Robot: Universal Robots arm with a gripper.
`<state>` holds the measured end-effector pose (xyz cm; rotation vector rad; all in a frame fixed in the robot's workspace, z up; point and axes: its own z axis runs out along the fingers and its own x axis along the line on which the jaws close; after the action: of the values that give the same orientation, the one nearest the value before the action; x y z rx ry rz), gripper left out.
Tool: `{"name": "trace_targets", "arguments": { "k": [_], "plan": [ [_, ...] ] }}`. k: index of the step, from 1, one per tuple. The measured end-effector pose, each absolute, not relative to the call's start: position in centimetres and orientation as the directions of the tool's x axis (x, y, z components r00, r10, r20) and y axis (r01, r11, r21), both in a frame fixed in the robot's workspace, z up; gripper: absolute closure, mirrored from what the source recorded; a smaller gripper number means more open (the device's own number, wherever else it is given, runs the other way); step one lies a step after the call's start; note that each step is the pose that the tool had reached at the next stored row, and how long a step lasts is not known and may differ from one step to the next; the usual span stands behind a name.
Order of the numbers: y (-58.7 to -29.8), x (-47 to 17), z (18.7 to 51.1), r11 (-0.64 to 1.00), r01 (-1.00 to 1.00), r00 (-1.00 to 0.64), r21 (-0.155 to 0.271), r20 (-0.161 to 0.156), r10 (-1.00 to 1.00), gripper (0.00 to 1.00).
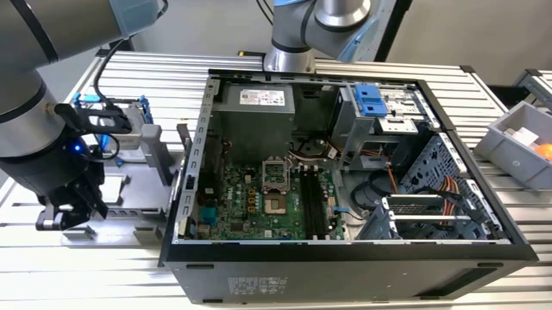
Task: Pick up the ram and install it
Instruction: 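Pick up the ram and move it above insertion slot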
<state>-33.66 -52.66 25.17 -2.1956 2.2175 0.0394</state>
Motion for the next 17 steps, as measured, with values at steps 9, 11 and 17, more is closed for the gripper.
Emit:
{"name": "trace_targets", "arguments": {
  "k": [9,11,17],
  "plan": [
    [-52.7,-33.7,25.8,0.01,-1.0,-0.01,0.003,-0.033,-0.999,1.0],
    [-52.7,-33.7,26.0,0.01,-1.0,-0.011,0.003,-0.033,-0.999,1.0],
    [-52.7,-33.7,26.6,0.011,-1.0,-0.011,0.003,-0.033,-0.999,1.0]
  ]
}}
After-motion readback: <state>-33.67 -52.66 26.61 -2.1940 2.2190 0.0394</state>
